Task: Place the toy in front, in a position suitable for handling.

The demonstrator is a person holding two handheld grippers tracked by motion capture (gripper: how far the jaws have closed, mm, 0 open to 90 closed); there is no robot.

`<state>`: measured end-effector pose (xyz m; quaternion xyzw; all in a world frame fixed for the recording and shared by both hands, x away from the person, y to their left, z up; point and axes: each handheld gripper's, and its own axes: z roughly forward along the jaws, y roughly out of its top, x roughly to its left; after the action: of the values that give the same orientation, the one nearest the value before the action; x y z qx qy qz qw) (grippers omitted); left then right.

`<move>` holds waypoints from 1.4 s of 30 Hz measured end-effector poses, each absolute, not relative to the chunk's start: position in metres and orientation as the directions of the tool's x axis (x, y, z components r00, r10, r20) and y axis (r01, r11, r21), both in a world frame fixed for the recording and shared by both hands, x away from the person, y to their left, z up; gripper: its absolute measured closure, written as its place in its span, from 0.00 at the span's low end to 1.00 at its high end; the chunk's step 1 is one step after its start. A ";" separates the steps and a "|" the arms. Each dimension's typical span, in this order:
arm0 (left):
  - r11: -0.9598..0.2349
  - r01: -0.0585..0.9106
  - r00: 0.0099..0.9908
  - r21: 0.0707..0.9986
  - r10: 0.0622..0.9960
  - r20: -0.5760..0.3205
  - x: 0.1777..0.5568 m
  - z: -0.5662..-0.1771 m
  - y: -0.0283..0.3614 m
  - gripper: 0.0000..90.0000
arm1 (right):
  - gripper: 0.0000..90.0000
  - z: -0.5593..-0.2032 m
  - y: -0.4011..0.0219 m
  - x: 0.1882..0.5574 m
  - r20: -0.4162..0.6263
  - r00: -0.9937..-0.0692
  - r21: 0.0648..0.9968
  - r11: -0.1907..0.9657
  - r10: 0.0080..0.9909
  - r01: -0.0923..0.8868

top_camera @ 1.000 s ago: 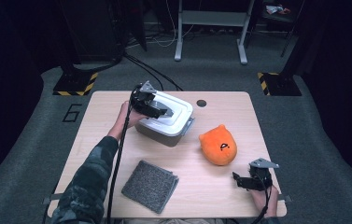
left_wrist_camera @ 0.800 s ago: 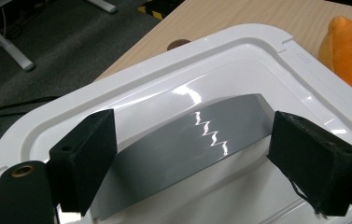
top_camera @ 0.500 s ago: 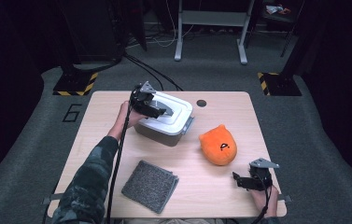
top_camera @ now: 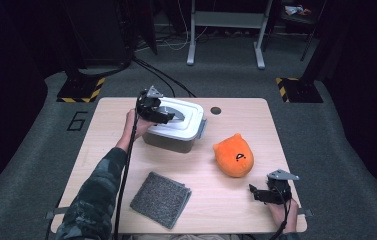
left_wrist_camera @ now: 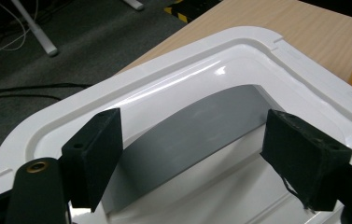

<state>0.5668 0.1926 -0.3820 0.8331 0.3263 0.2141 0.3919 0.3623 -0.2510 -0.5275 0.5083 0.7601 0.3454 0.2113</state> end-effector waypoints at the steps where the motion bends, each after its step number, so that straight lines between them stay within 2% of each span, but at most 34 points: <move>1: -0.478 0.387 0.689 0.788 0.718 0.097 0.567 -0.382 0.194 0.24 | 0.15 -0.528 -0.251 0.362 0.030 -0.394 0.740 0.244 0.919 0.627; 8: -0.454 0.411 0.654 0.791 0.751 0.091 0.567 -0.385 0.200 0.24 | 0.15 -0.527 -0.251 0.362 0.031 -0.393 0.740 0.244 0.919 0.627; 10: -0.465 0.424 0.639 0.777 0.762 0.107 0.567 -0.387 0.203 0.28 | 0.15 -0.527 -0.251 0.362 0.031 -0.393 0.740 0.243 0.919 0.627; 11: -0.436 0.433 0.632 0.789 0.771 0.079 0.569 -0.390 0.208 0.28 | 0.15 -0.527 -0.251 0.362 0.032 -0.391 0.740 0.241 0.920 0.628; 15: -0.428 0.435 0.634 0.792 0.770 0.068 0.568 -0.392 0.212 0.27 | 0.15 -0.528 -0.251 0.362 0.029 -0.395 0.740 0.245 0.918 0.626; 25: -0.419 0.432 0.639 0.798 0.767 0.057 0.560 -0.384 0.211 0.15 | 0.15 -0.527 -0.253 0.363 0.051 -0.392 0.744 0.227 0.919 0.628; 26: -0.417 0.435 0.640 0.798 0.767 0.052 0.559 -0.382 0.212 0.11 | 0.14 -0.527 -0.254 0.364 0.067 -0.390 0.742 0.215 0.918 0.635; 35: -0.358 0.428 0.616 0.830 0.788 0.022 0.542 -0.368 0.224 0.03 | 0.09 -0.523 -0.256 0.365 0.095 -0.388 0.747 0.192 0.917 0.637; 38: -0.371 0.411 0.621 0.833 0.782 0.041 0.535 -0.366 0.231 0.02 | 0.08 -0.512 -0.253 0.364 0.098 -0.395 0.769 0.182 0.914 0.612; 42: -0.336 0.410 0.613 0.848 0.790 0.016 0.524 -0.366 0.243 0.00 | 0.08 -0.499 -0.248 0.364 0.106 -0.414 0.786 0.179 0.904 0.592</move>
<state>0.5236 0.2433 -0.3656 0.7871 0.3814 0.2197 0.4321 0.3642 -0.2478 -0.4989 0.5041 0.7421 0.3953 0.1974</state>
